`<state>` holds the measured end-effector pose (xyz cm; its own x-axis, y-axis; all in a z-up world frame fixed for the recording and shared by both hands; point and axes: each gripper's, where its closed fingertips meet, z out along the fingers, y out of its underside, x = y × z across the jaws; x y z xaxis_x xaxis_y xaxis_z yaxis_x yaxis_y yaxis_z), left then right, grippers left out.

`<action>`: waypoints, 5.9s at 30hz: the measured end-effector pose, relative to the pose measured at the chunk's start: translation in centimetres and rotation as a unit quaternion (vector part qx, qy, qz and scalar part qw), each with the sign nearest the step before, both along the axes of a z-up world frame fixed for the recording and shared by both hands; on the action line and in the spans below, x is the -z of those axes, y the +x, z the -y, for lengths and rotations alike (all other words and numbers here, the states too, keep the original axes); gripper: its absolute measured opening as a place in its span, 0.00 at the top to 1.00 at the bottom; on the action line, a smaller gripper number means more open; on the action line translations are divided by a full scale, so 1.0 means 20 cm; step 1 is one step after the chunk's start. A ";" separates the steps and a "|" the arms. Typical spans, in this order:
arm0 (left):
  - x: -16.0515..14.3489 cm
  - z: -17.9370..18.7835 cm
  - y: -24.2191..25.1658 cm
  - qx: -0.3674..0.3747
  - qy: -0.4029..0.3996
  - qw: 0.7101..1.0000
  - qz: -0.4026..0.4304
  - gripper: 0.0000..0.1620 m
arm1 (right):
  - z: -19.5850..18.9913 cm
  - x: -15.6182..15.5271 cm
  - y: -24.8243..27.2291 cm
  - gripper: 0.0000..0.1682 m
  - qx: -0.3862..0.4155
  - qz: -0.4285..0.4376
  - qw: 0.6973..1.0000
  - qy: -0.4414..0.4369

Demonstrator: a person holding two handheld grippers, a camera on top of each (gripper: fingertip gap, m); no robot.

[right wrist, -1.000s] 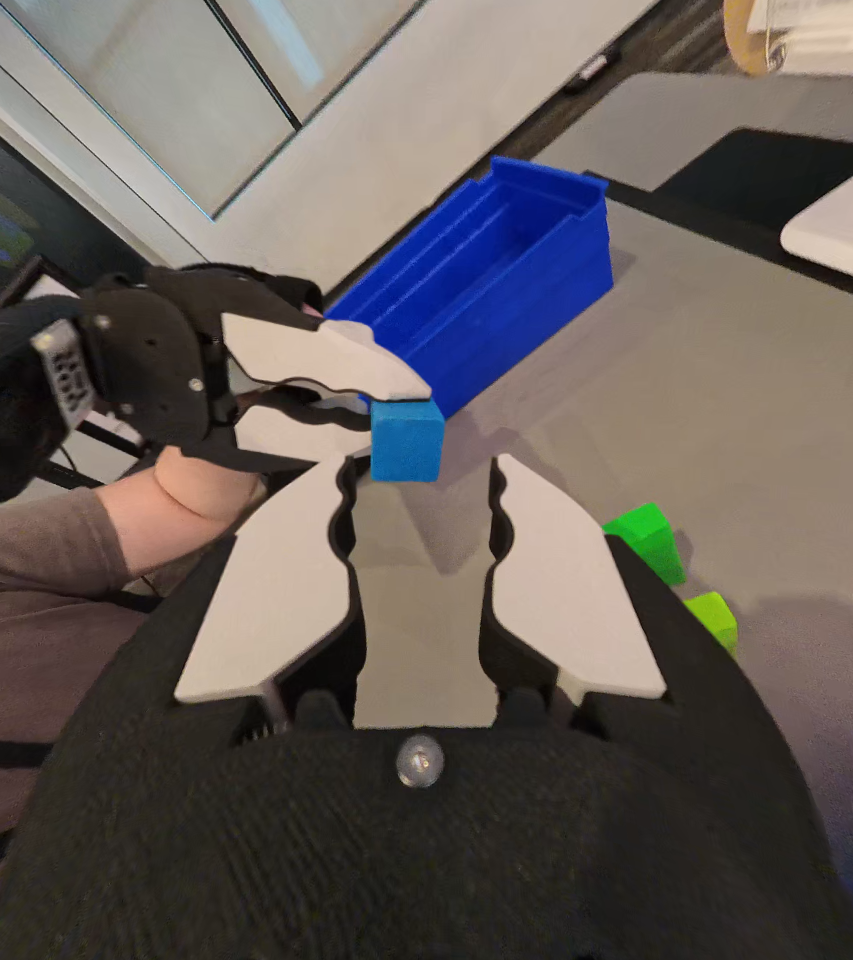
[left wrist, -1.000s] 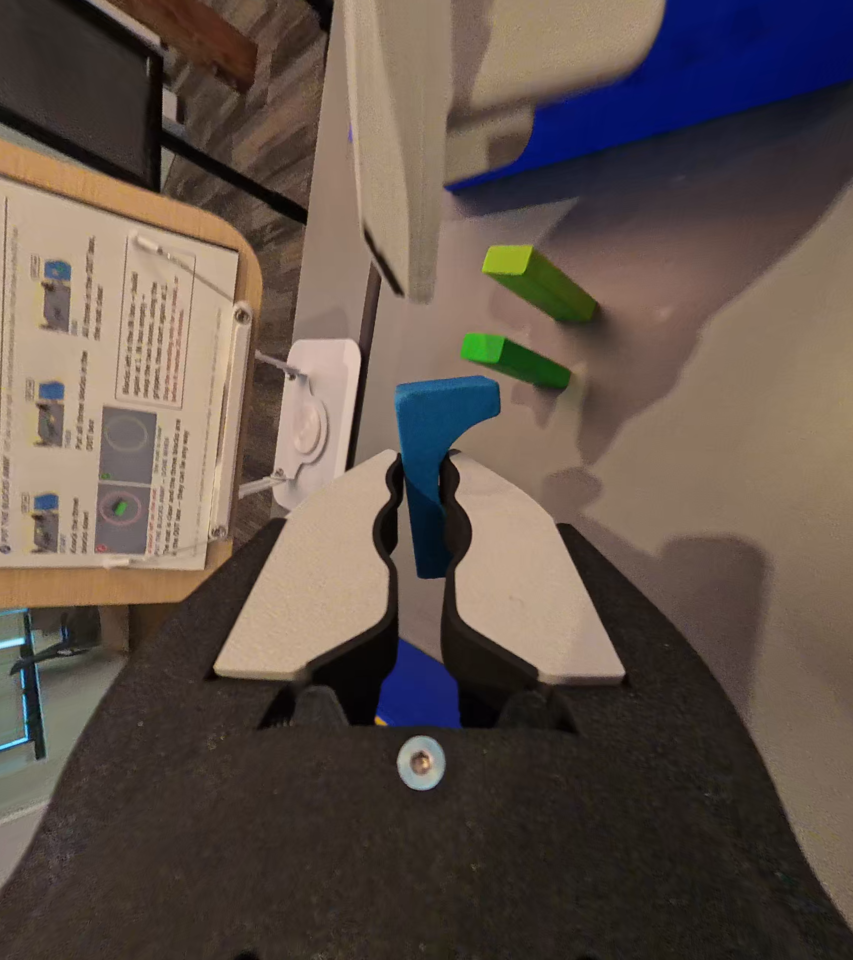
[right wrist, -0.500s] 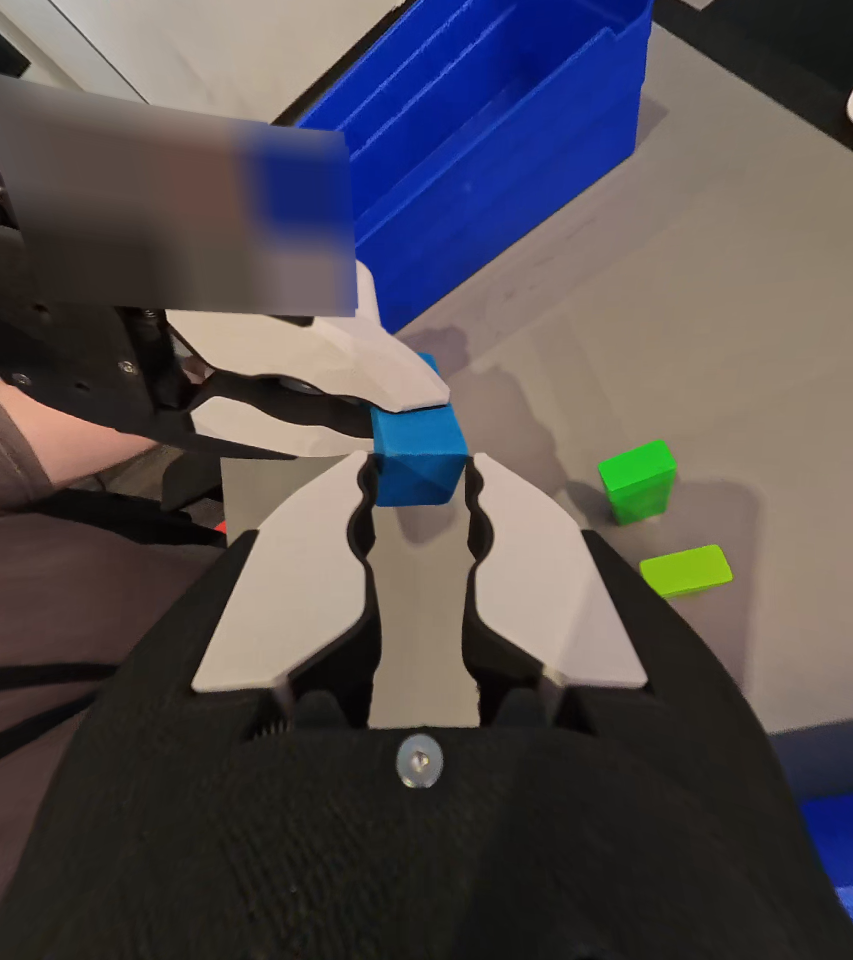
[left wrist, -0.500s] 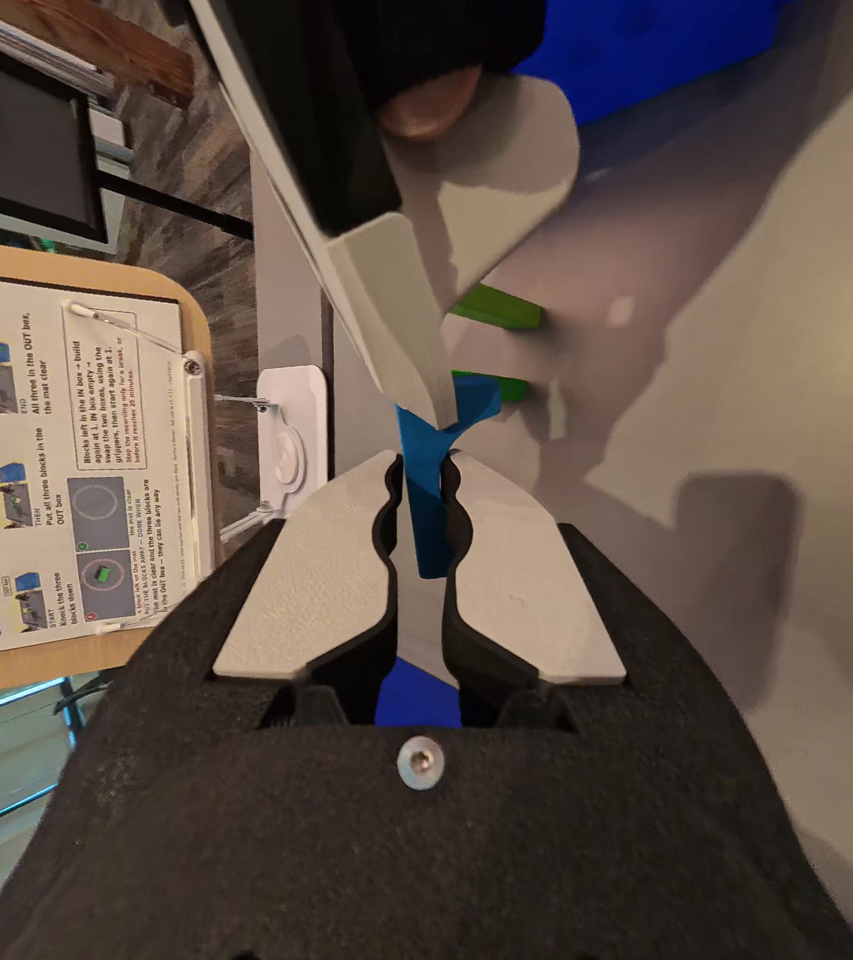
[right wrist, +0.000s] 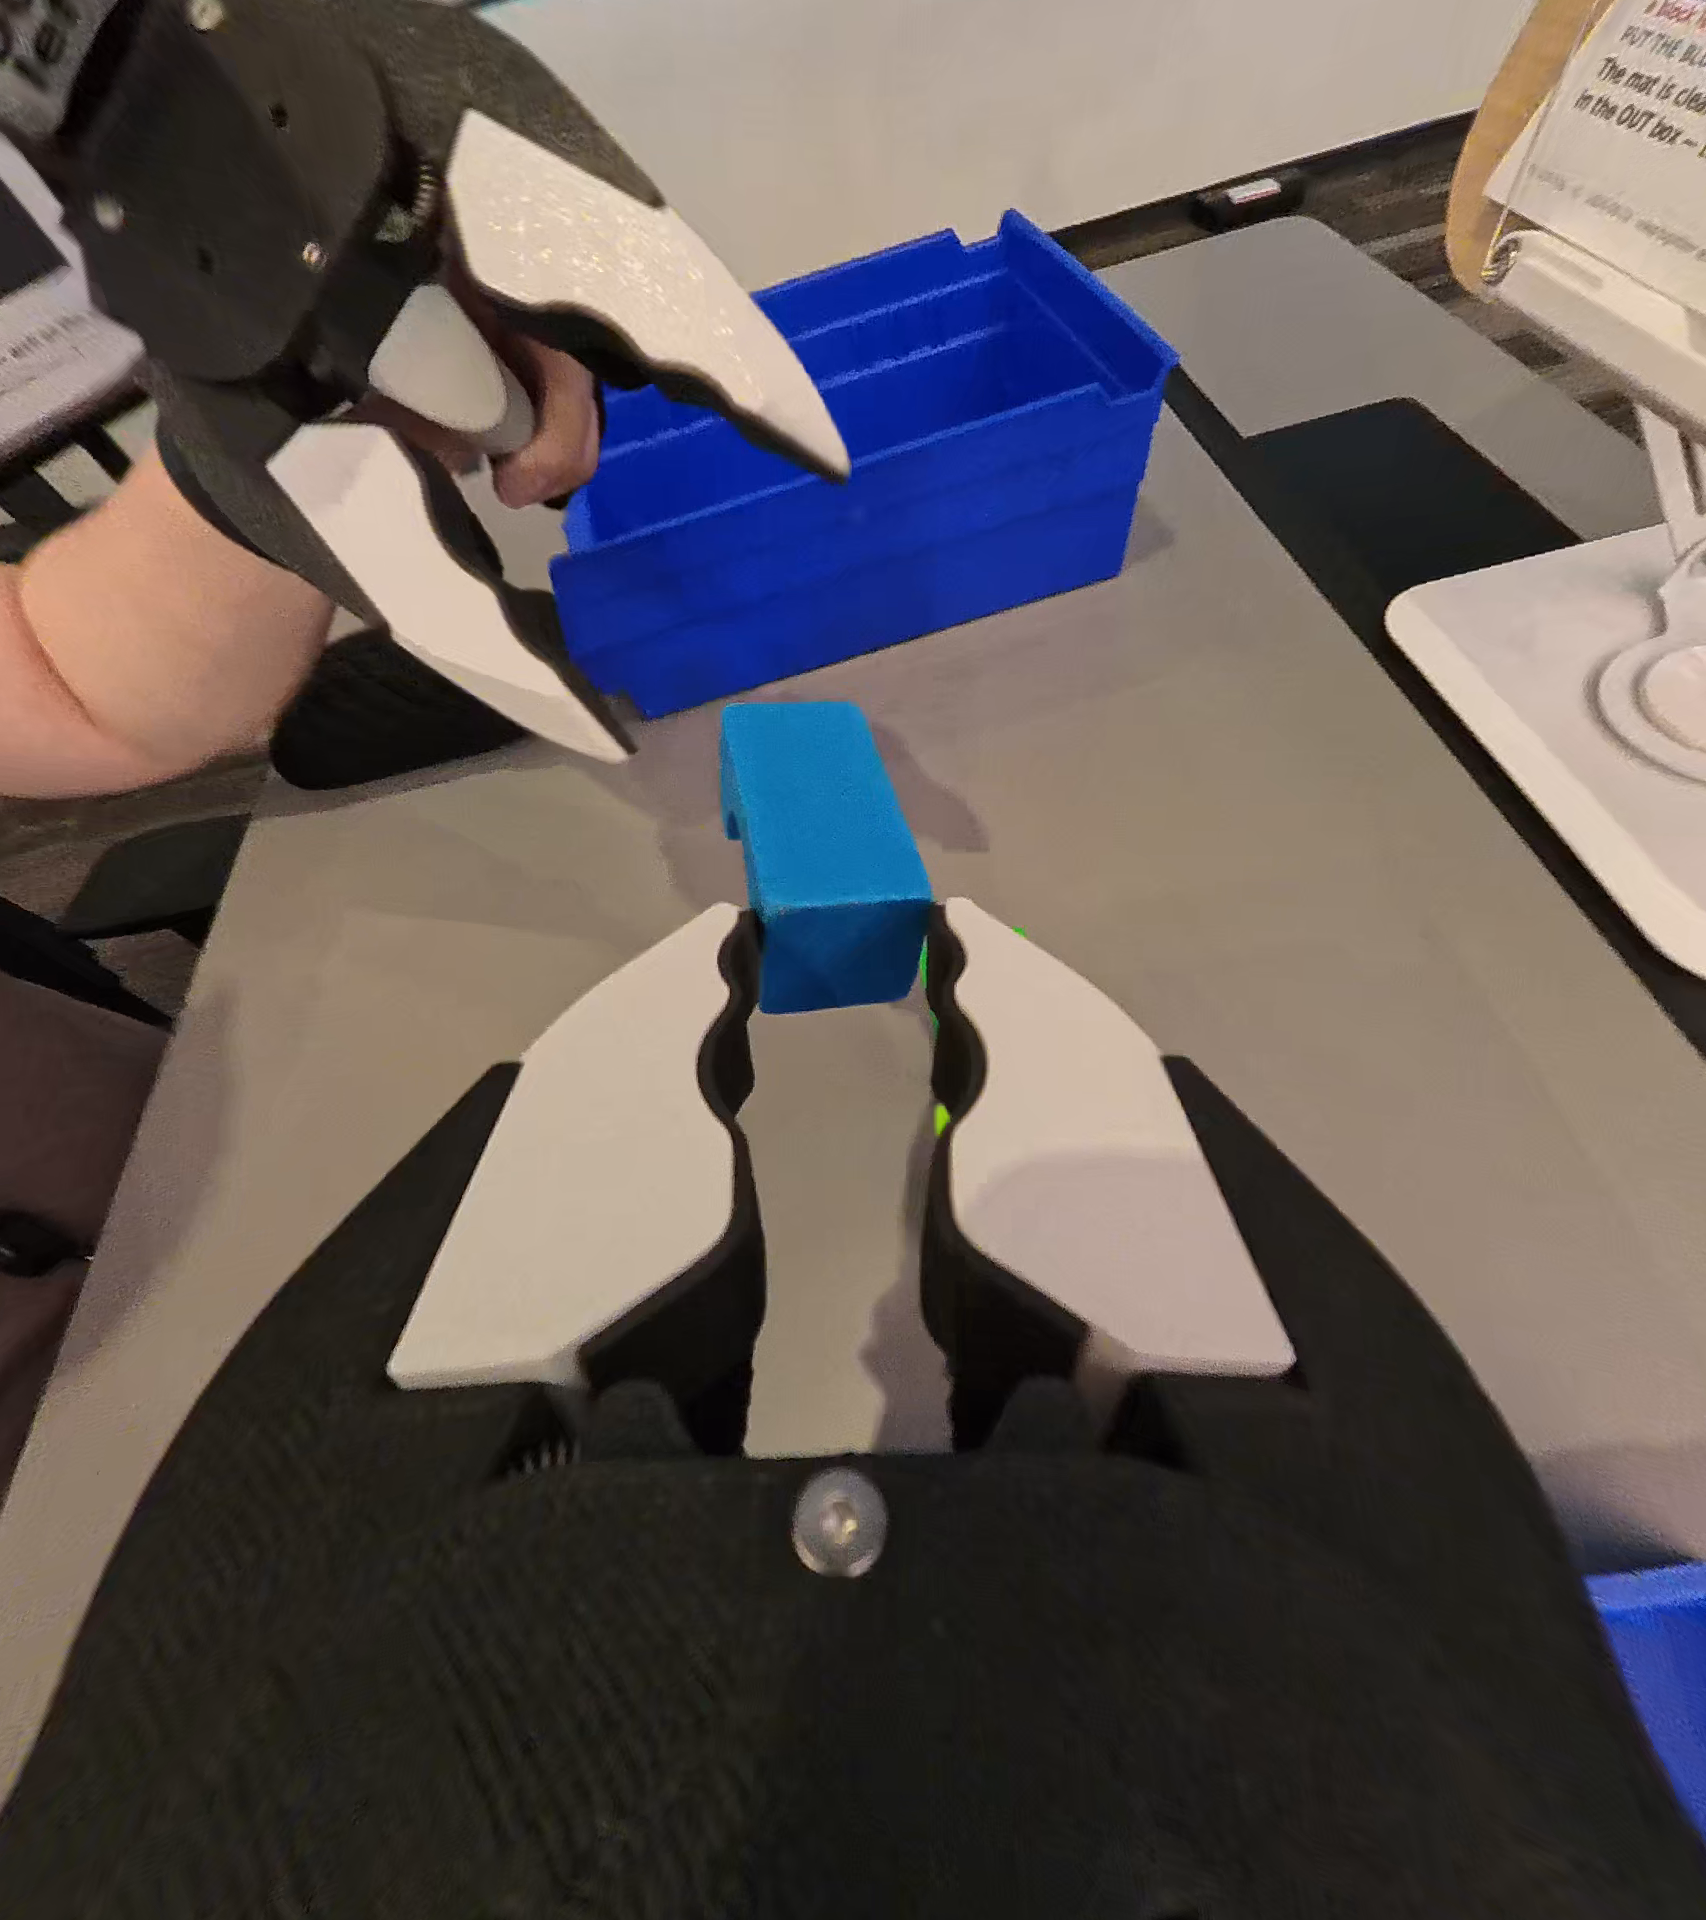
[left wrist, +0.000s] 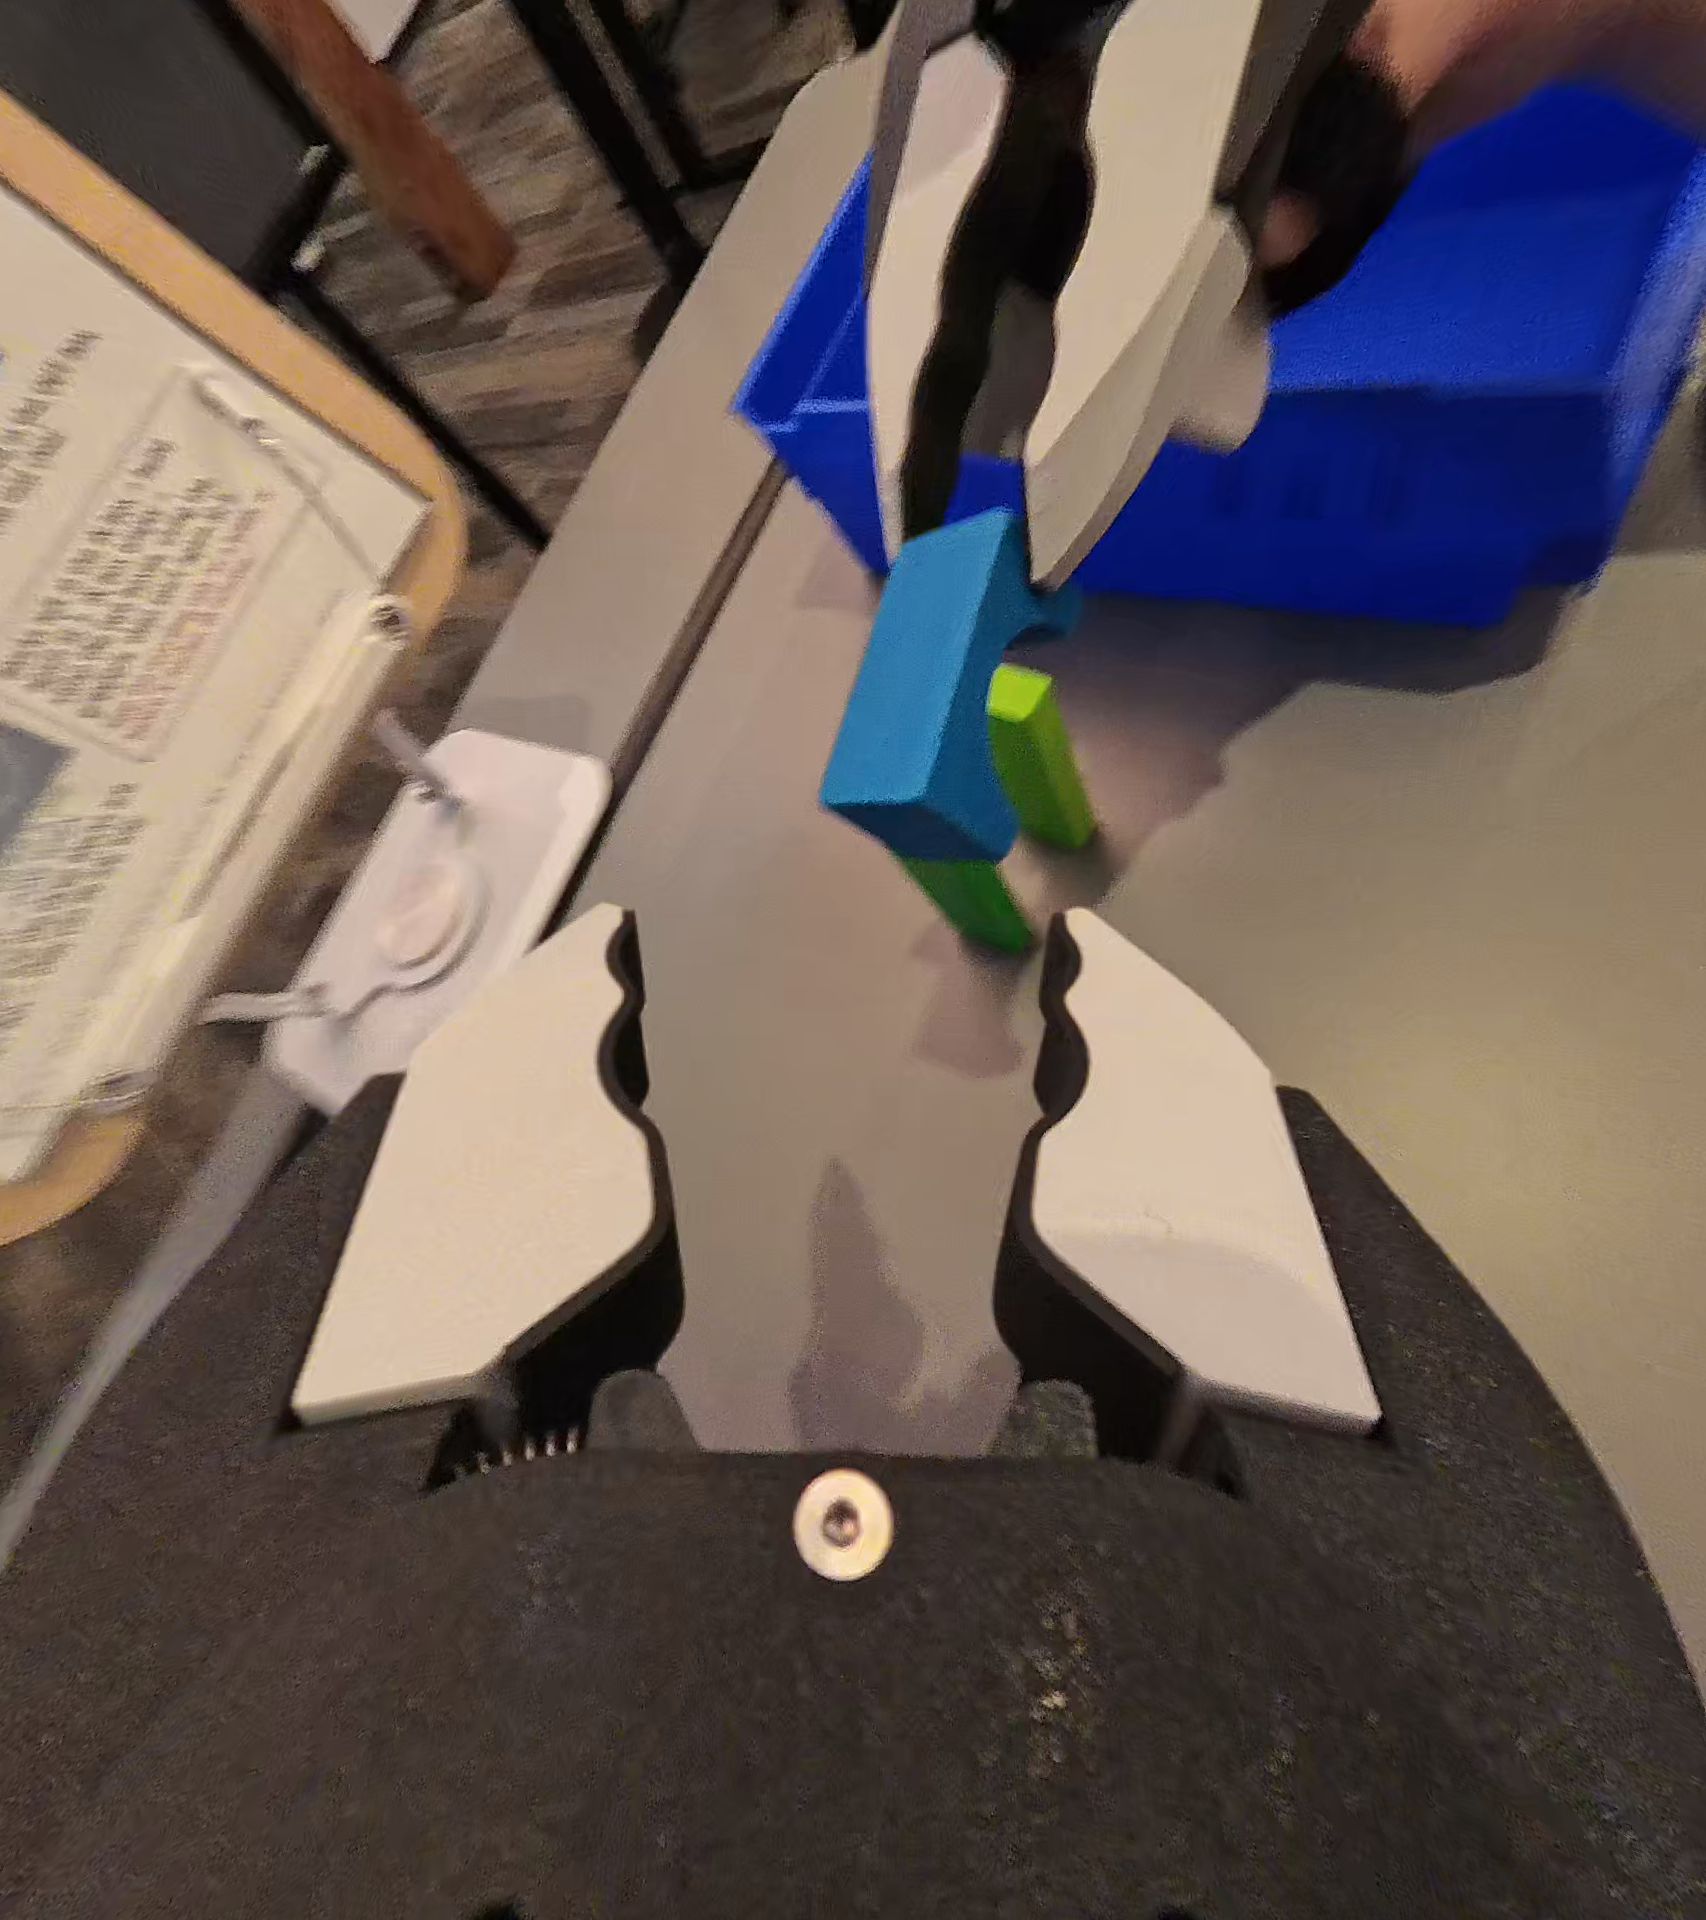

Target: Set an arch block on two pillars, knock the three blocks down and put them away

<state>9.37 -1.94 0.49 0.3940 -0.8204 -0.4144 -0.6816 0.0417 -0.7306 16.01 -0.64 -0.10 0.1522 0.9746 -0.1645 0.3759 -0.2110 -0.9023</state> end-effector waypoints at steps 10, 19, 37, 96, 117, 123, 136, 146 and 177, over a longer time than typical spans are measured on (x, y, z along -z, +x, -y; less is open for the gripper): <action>0.02 -0.06 0.20 0.103 -0.149 0.975 0.126 0.74 | -0.01 -0.06 0.04 0.81 0.007 -0.024 0.996 0.083; 0.05 -0.06 0.25 0.158 -0.179 0.963 0.128 0.79 | -0.02 0.01 0.08 0.81 0.002 -0.001 0.998 0.056; 0.29 -0.19 0.25 0.171 -0.207 0.962 0.041 0.80 | -0.13 0.22 0.10 0.81 0.041 0.110 0.989 0.090; -0.84 0.05 -1.05 -0.098 0.171 0.918 0.345 1.00 | -0.33 0.26 0.40 0.99 0.243 0.352 0.903 -0.046; -0.43 -0.35 -1.22 -0.327 0.097 0.904 0.258 1.00 | -0.29 0.44 0.41 0.99 0.349 0.423 0.819 -0.169; -0.41 -0.35 -1.22 -0.316 0.081 0.910 0.257 1.00 | -0.28 0.46 0.42 0.99 0.355 0.436 0.809 -0.170; -0.39 -0.33 -1.19 -0.298 0.064 0.920 0.246 1.00 | -0.19 0.47 0.06 0.99 0.282 0.423 0.838 -0.197; -0.38 -0.31 -1.16 -0.284 0.053 0.928 0.236 1.00 | -0.16 0.20 -0.32 0.99 0.231 0.380 0.892 -0.081; -0.33 -0.25 -1.05 -0.234 0.016 0.952 0.196 0.96 | 0.08 0.82 -0.07 0.39 0.300 0.322 0.895 -0.072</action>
<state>-11.59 3.02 7.01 0.8425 -0.5071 -0.1820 -0.3064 -0.1732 -0.9360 14.67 -2.22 -16.55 0.7499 0.6610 0.0279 0.5881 -0.6466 -0.4858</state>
